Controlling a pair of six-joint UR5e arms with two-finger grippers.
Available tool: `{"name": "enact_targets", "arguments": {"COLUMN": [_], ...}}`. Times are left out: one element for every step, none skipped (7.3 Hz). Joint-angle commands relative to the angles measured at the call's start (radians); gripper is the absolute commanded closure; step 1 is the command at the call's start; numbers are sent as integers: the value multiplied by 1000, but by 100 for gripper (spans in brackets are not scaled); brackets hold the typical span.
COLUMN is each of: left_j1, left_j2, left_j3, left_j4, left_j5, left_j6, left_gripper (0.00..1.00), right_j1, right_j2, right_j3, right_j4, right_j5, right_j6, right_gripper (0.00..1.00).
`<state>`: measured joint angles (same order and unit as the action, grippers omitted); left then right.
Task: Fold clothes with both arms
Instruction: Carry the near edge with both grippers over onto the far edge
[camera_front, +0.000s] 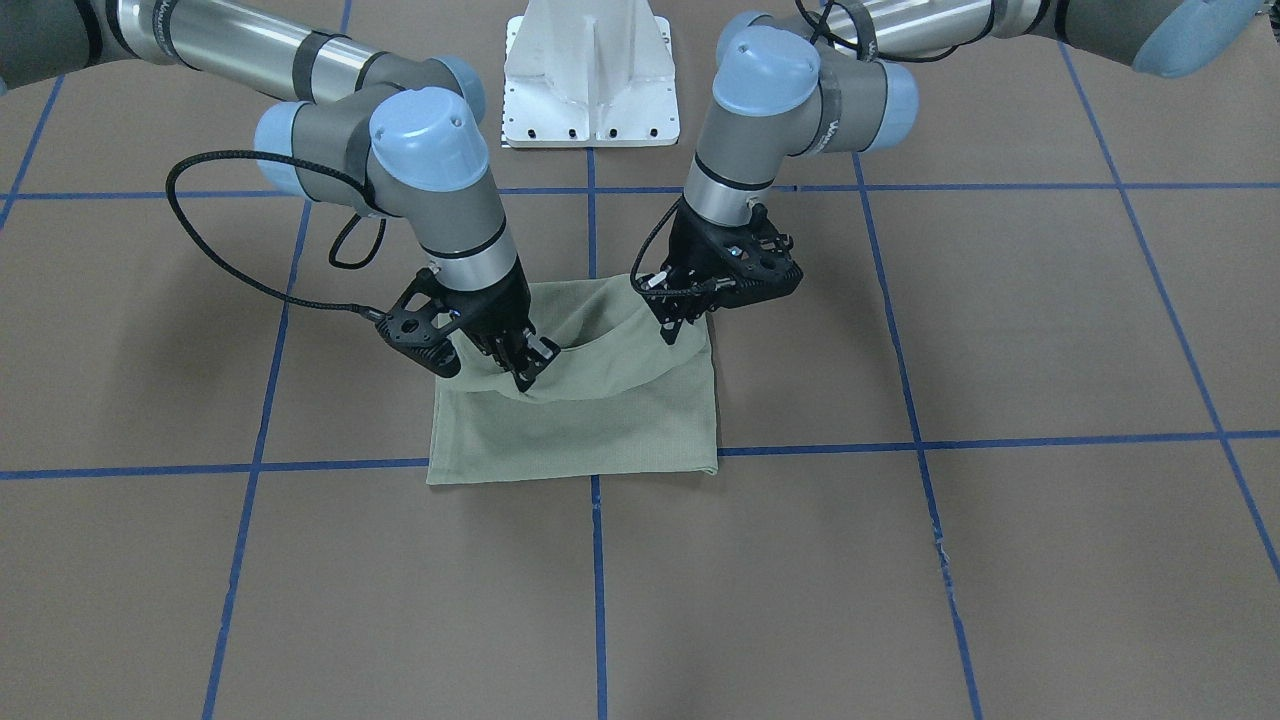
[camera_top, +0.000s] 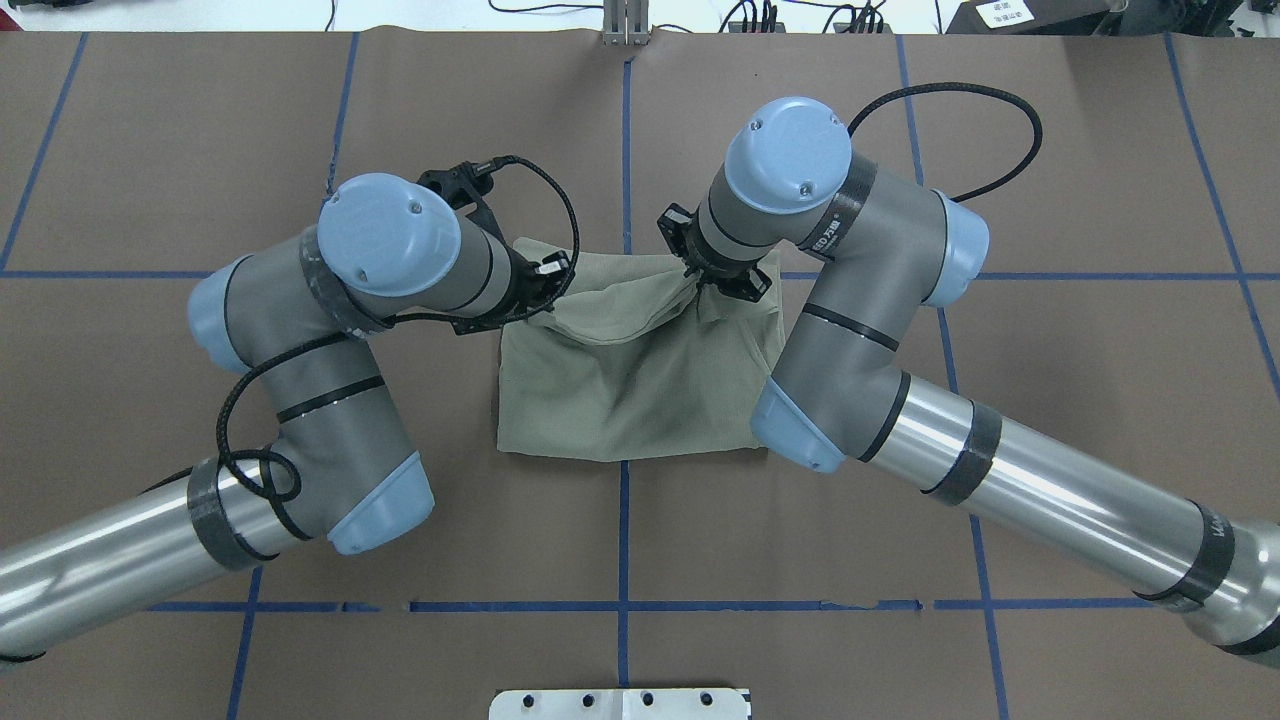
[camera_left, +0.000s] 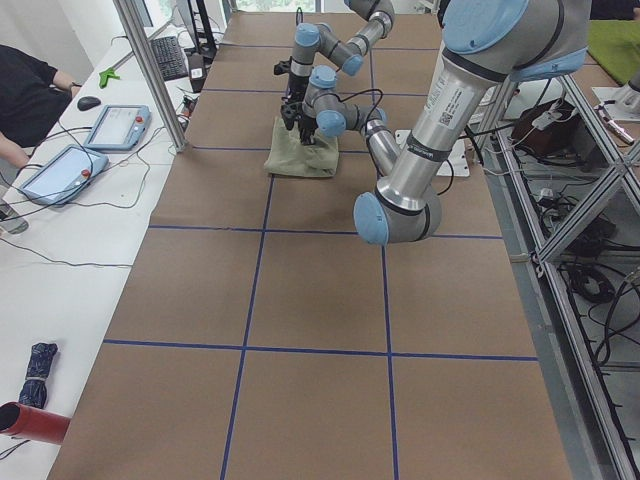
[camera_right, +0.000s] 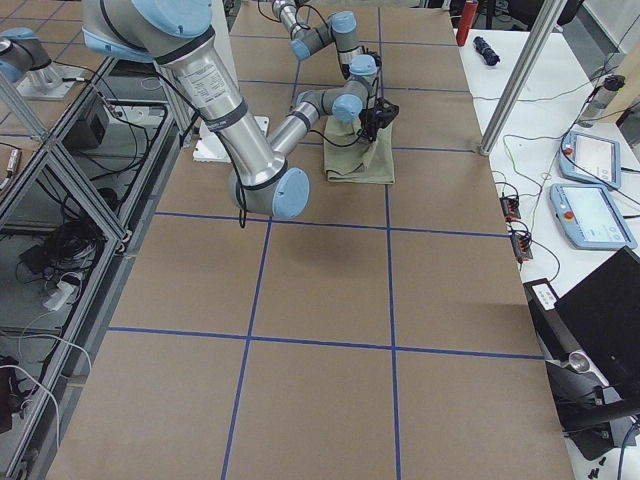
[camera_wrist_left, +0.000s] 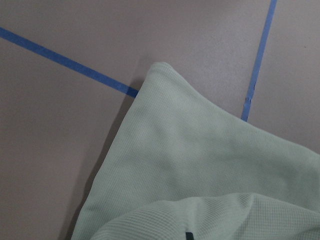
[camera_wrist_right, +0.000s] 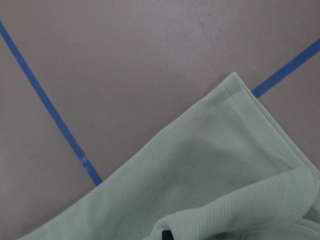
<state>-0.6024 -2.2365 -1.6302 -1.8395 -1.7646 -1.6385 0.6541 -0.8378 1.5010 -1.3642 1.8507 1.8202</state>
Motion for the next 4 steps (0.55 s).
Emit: {"name": "enact_targets", "arguments": {"left_j1": [-120, -149, -149, -157], "left_j2": [-45, -42, -41, -34], "left_j3": [130, 141, 141, 138], "left_j4": [-17, -17, -18, -17], "left_j5": [-1, -3, -37, -74], "left_j6": [97, 148, 157, 193], "left_gripper": [0, 0, 0, 0], "right_j1": [25, 30, 36, 32], "right_j2": [9, 9, 11, 13], "right_j3": [-77, -99, -91, -76], "right_j4": [25, 27, 27, 39], "right_j5": [1, 5, 34, 77], "right_j6": [-89, -108, -113, -140], "right_gripper": [0, 0, 0, 0]}}
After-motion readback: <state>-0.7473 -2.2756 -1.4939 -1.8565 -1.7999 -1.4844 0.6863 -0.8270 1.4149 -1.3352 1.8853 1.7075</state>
